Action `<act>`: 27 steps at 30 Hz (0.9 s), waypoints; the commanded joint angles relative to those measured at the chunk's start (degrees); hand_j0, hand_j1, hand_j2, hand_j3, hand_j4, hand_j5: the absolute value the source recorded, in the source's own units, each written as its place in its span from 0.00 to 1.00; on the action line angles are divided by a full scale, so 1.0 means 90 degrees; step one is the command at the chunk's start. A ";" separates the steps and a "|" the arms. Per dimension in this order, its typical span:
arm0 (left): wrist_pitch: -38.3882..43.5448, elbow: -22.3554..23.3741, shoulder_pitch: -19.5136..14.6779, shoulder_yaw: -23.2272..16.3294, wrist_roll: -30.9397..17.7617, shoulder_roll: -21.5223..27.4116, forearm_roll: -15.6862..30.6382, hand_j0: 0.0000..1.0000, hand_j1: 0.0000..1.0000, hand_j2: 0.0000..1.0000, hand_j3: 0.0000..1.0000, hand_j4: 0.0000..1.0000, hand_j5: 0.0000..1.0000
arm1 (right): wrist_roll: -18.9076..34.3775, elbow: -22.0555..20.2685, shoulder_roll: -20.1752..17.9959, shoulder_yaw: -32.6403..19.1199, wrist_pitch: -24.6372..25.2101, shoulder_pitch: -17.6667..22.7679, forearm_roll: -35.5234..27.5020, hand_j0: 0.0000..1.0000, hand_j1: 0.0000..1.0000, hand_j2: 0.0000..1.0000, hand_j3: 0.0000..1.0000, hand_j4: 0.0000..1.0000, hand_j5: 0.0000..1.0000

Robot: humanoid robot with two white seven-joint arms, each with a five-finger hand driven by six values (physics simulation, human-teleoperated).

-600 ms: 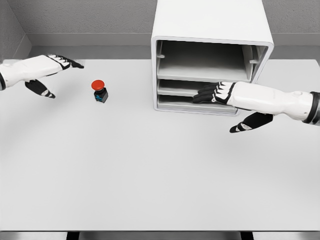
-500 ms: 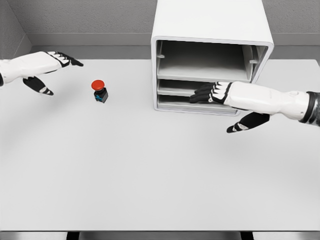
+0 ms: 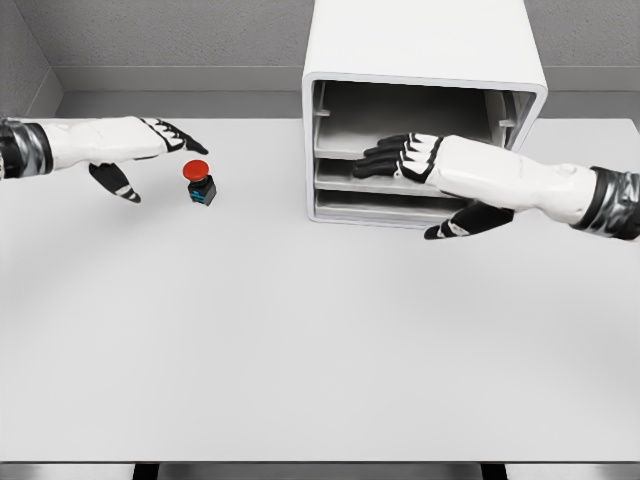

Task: Slide open multi-storey tabletop storage cabinets and put open load switch and slide close multi-storey tabletop storage cabinets

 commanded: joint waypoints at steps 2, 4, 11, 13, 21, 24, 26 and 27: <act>0.0006 0.0238 0.0000 0.0096 -0.0008 -0.0179 -0.0027 1.00 1.00 1.00 1.00 1.00 1.00 | -0.0046 -0.0003 0.0147 -0.0065 0.0125 0.0000 0.0246 1.00 1.00 1.00 1.00 1.00 1.00; 0.0006 0.0257 0.0000 0.0106 -0.0008 -0.0208 -0.0037 1.00 1.00 1.00 1.00 1.00 1.00 | -0.0046 -0.0013 0.0235 -0.0046 0.0652 0.0000 0.0266 1.00 1.00 1.00 1.00 1.00 1.00; 0.0006 0.0404 0.0029 0.0086 -0.0008 -0.0423 -0.0037 1.00 1.00 1.00 1.00 1.00 1.00 | 0.0012 0.0006 0.0265 -0.0056 0.2088 0.0000 0.0305 1.00 1.00 1.00 1.00 1.00 1.00; 0.0006 0.0414 0.0020 0.0086 -0.0028 -0.0521 -0.0047 1.00 1.00 1.00 1.00 1.00 1.00 | 0.0012 -0.0003 0.0392 -0.0036 0.2371 0.0000 0.0461 1.00 1.00 1.00 1.00 1.00 1.00; 0.0006 0.0736 0.0039 -0.0041 -0.0038 -0.0912 -0.0047 1.00 1.00 1.00 1.00 1.00 1.00 | 0.0022 -0.0003 0.0646 0.0062 0.3094 0.0059 0.0685 1.00 1.00 1.00 1.00 1.00 1.00; 0.0006 0.0794 0.0049 -0.0041 -0.0028 -0.0921 -0.0047 1.00 1.00 1.00 1.00 1.00 1.00 | 0.0012 0.0036 0.0675 0.0062 0.3231 0.0078 0.0812 1.00 1.00 1.00 1.00 1.00 1.00; 0.0006 0.0873 0.0049 -0.0051 -0.0028 -0.0941 -0.0085 1.00 1.00 1.00 1.00 1.00 1.00 | 0.0012 0.0065 0.0704 0.0062 0.3231 0.0078 0.0822 1.00 1.00 1.00 1.00 1.00 1.00; 0.0006 0.0941 0.0049 -0.0050 -0.0018 -0.0999 -0.0135 1.00 1.00 1.00 1.00 1.00 1.00 | 0.0012 0.0114 0.0733 0.0062 0.3231 0.0078 0.0832 1.00 1.00 1.00 1.00 1.00 1.00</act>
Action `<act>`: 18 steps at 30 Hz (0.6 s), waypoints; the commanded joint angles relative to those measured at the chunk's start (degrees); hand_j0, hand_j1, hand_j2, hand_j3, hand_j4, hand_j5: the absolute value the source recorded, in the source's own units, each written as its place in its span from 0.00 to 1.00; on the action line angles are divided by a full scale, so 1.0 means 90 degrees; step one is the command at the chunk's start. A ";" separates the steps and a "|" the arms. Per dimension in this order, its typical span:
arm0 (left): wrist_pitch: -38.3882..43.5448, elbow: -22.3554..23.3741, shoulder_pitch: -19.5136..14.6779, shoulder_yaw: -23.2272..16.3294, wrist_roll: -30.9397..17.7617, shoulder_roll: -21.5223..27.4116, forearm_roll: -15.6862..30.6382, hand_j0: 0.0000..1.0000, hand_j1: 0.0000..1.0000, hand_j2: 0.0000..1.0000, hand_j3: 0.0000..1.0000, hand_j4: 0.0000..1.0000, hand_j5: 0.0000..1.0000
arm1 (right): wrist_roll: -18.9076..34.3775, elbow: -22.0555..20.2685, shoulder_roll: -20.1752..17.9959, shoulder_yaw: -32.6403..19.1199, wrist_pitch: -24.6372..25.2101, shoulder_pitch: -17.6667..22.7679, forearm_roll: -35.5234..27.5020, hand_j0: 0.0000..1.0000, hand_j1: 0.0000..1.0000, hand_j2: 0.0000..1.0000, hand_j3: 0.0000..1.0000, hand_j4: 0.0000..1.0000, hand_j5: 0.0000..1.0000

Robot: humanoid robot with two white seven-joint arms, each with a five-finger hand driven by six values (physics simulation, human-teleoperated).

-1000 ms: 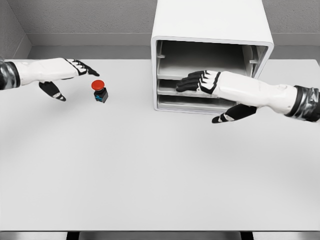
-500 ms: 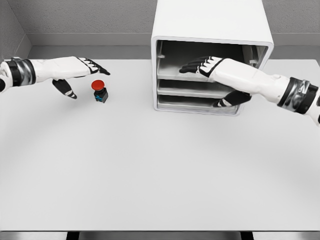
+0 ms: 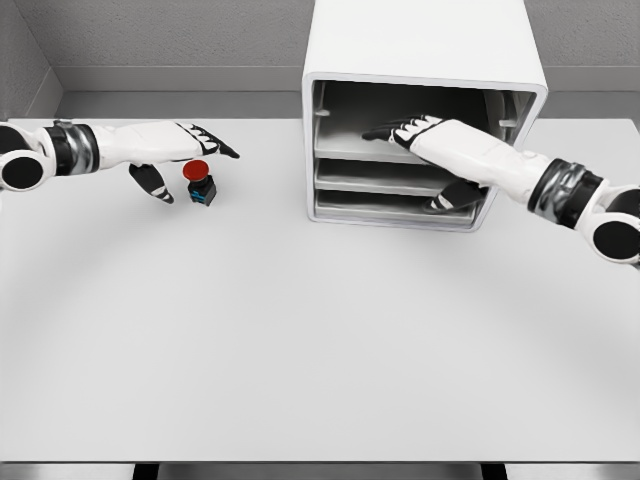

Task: Slide open multi-storey tabletop storage cabinets and put open load switch and slide close multi-storey tabletop storage cabinets

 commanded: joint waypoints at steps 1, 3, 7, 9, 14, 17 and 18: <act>0.0006 0.0242 0.0000 0.0016 0.0009 -0.0113 -0.0047 1.00 1.00 1.00 1.00 1.00 1.00 | -0.0004 0.0054 0.0068 -0.0001 0.0061 0.0000 0.0106 1.00 1.00 1.00 1.00 1.00 1.00; 0.0006 0.0330 0.0000 0.0006 0.0019 -0.0152 -0.0047 1.00 1.00 1.00 1.00 1.00 1.00 | -0.0004 0.0161 0.0077 -0.0011 0.0061 0.0010 0.0155 1.00 1.00 1.00 1.00 1.00 1.00; 0.0006 0.0730 0.0010 0.0026 0.0019 -0.0376 -0.0164 1.00 1.00 1.00 1.00 1.00 1.00 | -0.0004 0.0327 0.0195 -0.0011 0.0061 0.0019 0.0155 1.00 1.00 1.00 1.00 1.00 1.00; 0.0006 0.0789 0.0010 0.0016 0.0019 -0.0474 -0.0184 1.00 1.00 1.00 1.00 1.00 1.00 | -0.0004 0.0317 0.0204 -0.0011 0.0061 0.0068 0.0155 1.00 1.00 1.00 1.00 1.00 1.00; 0.0006 0.0779 0.0010 0.0016 0.0019 -0.0543 -0.0223 1.00 1.00 1.00 1.00 1.00 1.00 | -0.0004 0.0288 0.0214 -0.0011 0.0051 0.0088 0.0165 1.00 1.00 1.00 1.00 1.00 1.00; 0.0006 0.0720 0.0010 0.0026 0.0019 -0.0543 -0.0291 0.96 0.96 0.96 0.96 0.96 0.96 | 0.0005 0.0288 0.0224 -0.0011 0.0061 0.0088 0.0165 1.00 1.00 1.00 1.00 1.00 1.00; 0.0006 0.0701 0.0010 0.0026 0.0019 -0.0543 -0.0301 0.96 0.96 0.96 0.96 0.96 0.96 | 0.0015 0.0288 0.0234 -0.0011 0.0061 0.0088 0.0165 1.00 1.00 1.00 1.00 1.00 1.00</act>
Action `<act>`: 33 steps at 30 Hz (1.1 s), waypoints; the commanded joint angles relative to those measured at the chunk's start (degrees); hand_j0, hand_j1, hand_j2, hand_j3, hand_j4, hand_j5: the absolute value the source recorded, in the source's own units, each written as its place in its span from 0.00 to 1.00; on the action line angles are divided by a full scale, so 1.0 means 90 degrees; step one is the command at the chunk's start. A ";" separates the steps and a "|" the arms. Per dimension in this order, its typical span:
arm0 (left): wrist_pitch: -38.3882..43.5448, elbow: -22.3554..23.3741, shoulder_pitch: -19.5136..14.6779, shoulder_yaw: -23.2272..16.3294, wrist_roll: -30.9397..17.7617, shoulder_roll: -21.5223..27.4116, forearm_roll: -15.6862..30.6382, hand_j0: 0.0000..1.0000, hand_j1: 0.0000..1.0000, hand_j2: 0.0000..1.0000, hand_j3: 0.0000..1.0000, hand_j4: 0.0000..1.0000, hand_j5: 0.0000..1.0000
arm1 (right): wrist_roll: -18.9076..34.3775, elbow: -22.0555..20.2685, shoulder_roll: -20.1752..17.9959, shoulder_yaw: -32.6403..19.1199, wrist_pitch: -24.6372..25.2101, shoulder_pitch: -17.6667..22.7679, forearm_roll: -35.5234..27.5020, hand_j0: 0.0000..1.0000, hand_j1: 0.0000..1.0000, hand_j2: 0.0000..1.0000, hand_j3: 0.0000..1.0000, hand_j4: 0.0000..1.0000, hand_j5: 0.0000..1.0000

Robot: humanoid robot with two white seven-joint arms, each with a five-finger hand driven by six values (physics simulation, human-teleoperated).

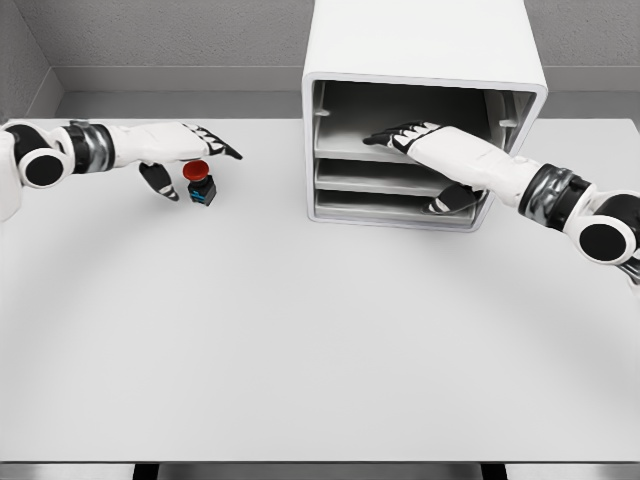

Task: Slide open multi-storey tabletop storage cabinets and put open load switch and slide close multi-storey tabletop storage cabinets

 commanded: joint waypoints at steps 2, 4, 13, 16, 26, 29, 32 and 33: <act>0.0006 -0.0047 0.0000 0.0020 0.0003 0.0006 -0.0025 0.94 0.94 0.94 0.94 0.94 0.94 | 0.0005 -0.0005 0.0106 -0.0005 0.0071 -0.0010 -0.0008 1.00 1.00 1.00 1.00 1.00 1.00; 0.0006 -0.0184 0.0010 0.0020 0.0003 0.0064 -0.0025 0.87 0.87 0.87 0.87 0.87 0.87 | 0.0005 -0.0005 0.0125 -0.0005 0.0090 -0.0010 -0.0008 1.00 1.00 1.00 1.00 1.00 1.00; 0.0006 -0.0389 0.0010 0.0010 0.0003 0.0211 -0.0025 0.82 0.82 0.82 0.82 0.82 0.82 | 0.0005 0.0131 0.0242 0.0005 0.0090 0.0019 0.0012 1.00 1.00 1.00 1.00 1.00 1.00; 0.0006 -0.0389 0.0020 0.0010 0.0003 0.0211 -0.0025 0.75 0.75 0.75 0.75 0.75 0.75 | 0.0005 0.0200 0.0301 0.0015 0.0100 0.0029 0.0031 1.00 1.00 1.00 1.00 1.00 1.00; 0.0006 -0.0389 0.0020 -0.0078 0.0003 0.0211 -0.0035 0.68 0.68 0.68 0.68 0.68 0.68 | 0.0005 0.0131 0.0262 -0.0015 0.0061 0.0186 0.0070 1.00 1.00 1.00 1.00 1.00 1.00; 0.0006 -0.0389 0.0020 -0.0078 0.0003 0.0211 -0.0035 0.65 0.65 0.65 0.65 0.65 0.65 | 0.0005 0.0151 0.0252 -0.0015 0.0071 0.0195 0.0070 1.00 1.00 1.00 1.00 1.00 1.00; 0.0006 -0.0389 0.0029 -0.0078 0.0003 0.0201 -0.0025 0.60 0.60 0.60 0.60 0.60 0.60 | 0.0005 0.0151 0.0252 -0.0034 0.0061 0.0264 0.0070 1.00 1.00 1.00 1.00 1.00 1.00; 0.0006 -0.0389 0.0029 -0.0078 0.0003 0.0211 -0.0035 0.59 0.59 0.59 0.59 0.59 0.59 | -0.0005 0.0151 0.0252 -0.0034 0.0061 0.0264 0.0070 1.00 1.00 1.00 1.00 1.00 1.00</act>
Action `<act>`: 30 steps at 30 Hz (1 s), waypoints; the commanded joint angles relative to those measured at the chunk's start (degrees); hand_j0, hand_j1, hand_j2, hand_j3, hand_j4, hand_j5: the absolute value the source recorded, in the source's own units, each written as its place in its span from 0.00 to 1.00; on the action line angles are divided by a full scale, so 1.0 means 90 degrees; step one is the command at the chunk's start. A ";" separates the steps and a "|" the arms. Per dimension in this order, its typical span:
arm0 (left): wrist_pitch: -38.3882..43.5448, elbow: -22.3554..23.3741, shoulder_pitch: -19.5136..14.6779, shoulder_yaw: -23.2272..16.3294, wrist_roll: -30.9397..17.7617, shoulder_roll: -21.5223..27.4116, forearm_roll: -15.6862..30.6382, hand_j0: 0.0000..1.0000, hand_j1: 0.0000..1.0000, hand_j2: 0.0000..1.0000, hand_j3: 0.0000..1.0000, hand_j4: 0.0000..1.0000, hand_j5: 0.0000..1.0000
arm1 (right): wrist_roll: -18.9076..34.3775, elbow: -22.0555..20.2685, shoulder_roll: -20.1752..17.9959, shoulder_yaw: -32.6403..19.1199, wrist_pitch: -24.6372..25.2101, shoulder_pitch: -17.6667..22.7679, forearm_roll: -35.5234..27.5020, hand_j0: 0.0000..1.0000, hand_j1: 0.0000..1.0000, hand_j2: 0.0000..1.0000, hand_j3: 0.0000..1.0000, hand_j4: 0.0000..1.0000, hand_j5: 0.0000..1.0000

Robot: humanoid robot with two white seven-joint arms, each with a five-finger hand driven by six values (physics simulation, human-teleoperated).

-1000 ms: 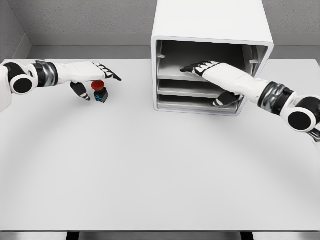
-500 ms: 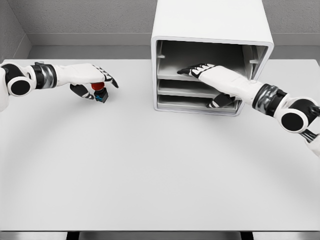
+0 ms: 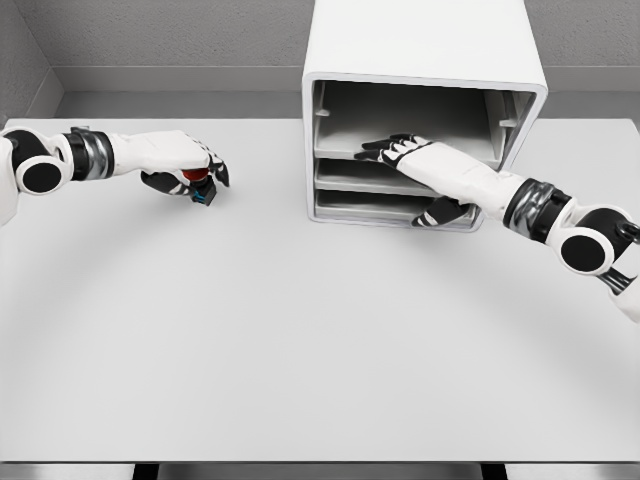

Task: Slide open multi-storey tabletop storage cabinets and put open load switch and slide close multi-storey tabletop storage cabinets

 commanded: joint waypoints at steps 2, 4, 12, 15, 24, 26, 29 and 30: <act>0.0006 0.0001 0.0000 0.0005 0.0002 -0.0006 0.0029 0.55 0.55 0.55 0.55 0.55 0.55 | -0.0002 0.0017 -0.0018 -0.0006 -0.0012 0.0000 0.0035 1.00 1.00 1.00 1.00 1.00 1.00; 0.0006 0.0001 0.0000 0.0005 0.0002 -0.0006 0.0029 0.51 0.51 0.51 0.51 0.51 0.51 | 0.0007 -0.0022 -0.0037 -0.0015 -0.0060 0.0049 0.0044 1.00 1.00 1.00 1.00 1.00 1.00; 0.0006 0.0001 0.0000 0.0015 0.0002 -0.0016 0.0029 0.42 0.42 0.42 0.42 0.42 0.42 | 0.0125 -0.0393 -0.0184 -0.0055 -0.0744 0.0098 0.0035 1.00 1.00 1.00 1.00 1.00 1.00; 0.0006 -0.0009 -0.0010 0.0015 0.0002 -0.0016 0.0029 0.42 0.42 0.42 0.42 0.42 0.42 | 0.0125 -0.0452 -0.0438 -0.0074 -0.1144 0.0205 0.0035 1.00 1.00 1.00 1.00 1.00 1.00; 0.0006 -0.0302 -0.0068 0.0083 0.0002 0.0004 0.0039 0.42 0.42 0.42 0.42 0.42 0.42 | 0.0105 -0.0579 -0.1043 -0.0367 -0.3285 0.0439 -0.0327 1.00 1.00 1.00 1.00 1.00 1.00; 0.0006 -0.0312 -0.0088 0.0093 0.0002 0.0023 0.0039 0.42 0.42 0.42 0.42 0.42 0.42 | 0.0105 -0.0589 -0.1180 -0.0426 -0.3285 0.0410 -0.0668 1.00 1.00 1.00 1.00 1.00 1.00; 0.0006 -0.0585 -0.0137 0.0113 0.0002 0.0258 0.0039 0.42 0.42 0.42 0.42 0.42 0.42 | 0.0115 -0.0598 -0.1161 -0.0504 -0.3285 0.0381 -0.0795 1.00 1.00 1.00 1.00 1.00 1.00; 0.0006 -0.0634 -0.0146 0.0113 0.0002 0.0297 0.0039 0.42 0.42 0.42 0.42 0.42 0.42 | 0.0115 -0.0598 -0.1131 -0.0484 -0.3285 0.0381 -0.0903 1.00 1.00 1.00 1.00 1.00 1.00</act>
